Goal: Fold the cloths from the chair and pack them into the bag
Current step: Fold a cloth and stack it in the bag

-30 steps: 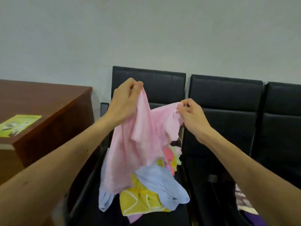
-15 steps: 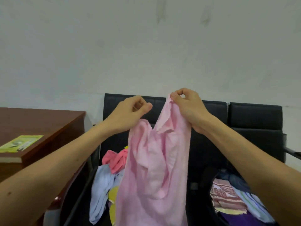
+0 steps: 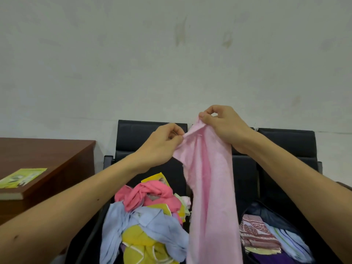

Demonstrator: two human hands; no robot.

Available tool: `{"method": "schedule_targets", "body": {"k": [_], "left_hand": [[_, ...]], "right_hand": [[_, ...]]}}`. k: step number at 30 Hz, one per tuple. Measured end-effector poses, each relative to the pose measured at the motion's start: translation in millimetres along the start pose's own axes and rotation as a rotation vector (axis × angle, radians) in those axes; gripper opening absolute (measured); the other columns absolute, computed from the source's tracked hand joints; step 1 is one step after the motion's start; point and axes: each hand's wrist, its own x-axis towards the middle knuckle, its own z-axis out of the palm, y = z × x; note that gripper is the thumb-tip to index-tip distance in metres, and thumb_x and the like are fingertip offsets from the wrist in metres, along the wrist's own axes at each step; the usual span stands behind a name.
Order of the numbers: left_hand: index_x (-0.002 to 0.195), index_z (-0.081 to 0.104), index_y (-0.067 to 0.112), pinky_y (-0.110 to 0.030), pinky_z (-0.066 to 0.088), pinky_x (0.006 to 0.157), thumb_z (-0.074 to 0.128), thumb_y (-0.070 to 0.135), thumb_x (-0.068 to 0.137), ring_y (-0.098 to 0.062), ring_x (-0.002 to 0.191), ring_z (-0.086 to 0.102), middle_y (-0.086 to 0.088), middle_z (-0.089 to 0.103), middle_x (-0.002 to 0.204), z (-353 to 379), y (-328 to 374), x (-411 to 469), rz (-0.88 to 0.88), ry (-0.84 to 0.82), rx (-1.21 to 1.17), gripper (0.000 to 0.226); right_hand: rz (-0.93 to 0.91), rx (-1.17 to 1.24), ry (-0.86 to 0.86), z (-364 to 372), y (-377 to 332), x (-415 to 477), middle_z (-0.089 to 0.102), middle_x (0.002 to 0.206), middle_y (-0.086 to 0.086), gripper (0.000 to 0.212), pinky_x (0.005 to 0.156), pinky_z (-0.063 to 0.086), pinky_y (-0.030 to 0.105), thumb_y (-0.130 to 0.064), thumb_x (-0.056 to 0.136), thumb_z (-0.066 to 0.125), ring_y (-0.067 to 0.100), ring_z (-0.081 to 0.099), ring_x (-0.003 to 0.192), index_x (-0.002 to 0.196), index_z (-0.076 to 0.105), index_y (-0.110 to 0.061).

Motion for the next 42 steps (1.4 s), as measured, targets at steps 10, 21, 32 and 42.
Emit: {"method": "schedule_targets", "body": {"k": [10,21,32,42], "left_hand": [[0.098,0.06,0.024,-0.017,0.041,0.052,0.054,0.019,0.102,-0.007,0.062,0.054,-0.001,0.061,0.079,-19,18,10,-0.033,0.173,-0.289,0.008],[0.109,0.06,0.027,-0.025,0.053,0.064,0.076,0.044,0.082,-0.012,0.071,0.066,-0.004,0.068,0.087,-23,19,2,0.166,0.209,-0.115,0.036],[0.094,0.071,0.006,-0.042,0.058,0.076,0.071,0.019,0.091,-0.024,0.07,0.071,-0.017,0.074,0.081,-15,-49,-60,-0.207,-0.291,-0.204,0.013],[0.102,0.064,0.014,-0.041,0.058,0.075,0.062,0.058,0.08,-0.023,0.083,0.073,-0.006,0.074,0.091,11,-41,-75,-0.24,-0.235,-0.301,0.05]], "right_hand": [[-0.089,-0.203,-0.261,6,6,-23,0.07,0.091,-0.012,0.053,0.073,0.053,0.027,-0.067,0.069,0.074,0.009,0.066,0.08,0.099,0.067,-0.024],[0.057,0.122,-0.246,48,6,-16,0.076,0.09,0.004,0.03,0.081,0.058,0.035,-0.036,0.08,0.079,0.018,0.073,0.087,0.098,0.072,-0.013],[-0.009,0.221,-0.049,29,3,-14,0.076,0.076,-0.001,0.019,0.061,0.055,0.023,-0.026,0.086,0.076,0.013,0.074,0.074,0.085,0.071,-0.008],[-0.046,0.132,0.006,32,4,-21,0.075,0.077,0.006,0.028,0.064,0.059,0.029,-0.027,0.084,0.078,0.014,0.073,0.071,0.086,0.071,0.0]]}}
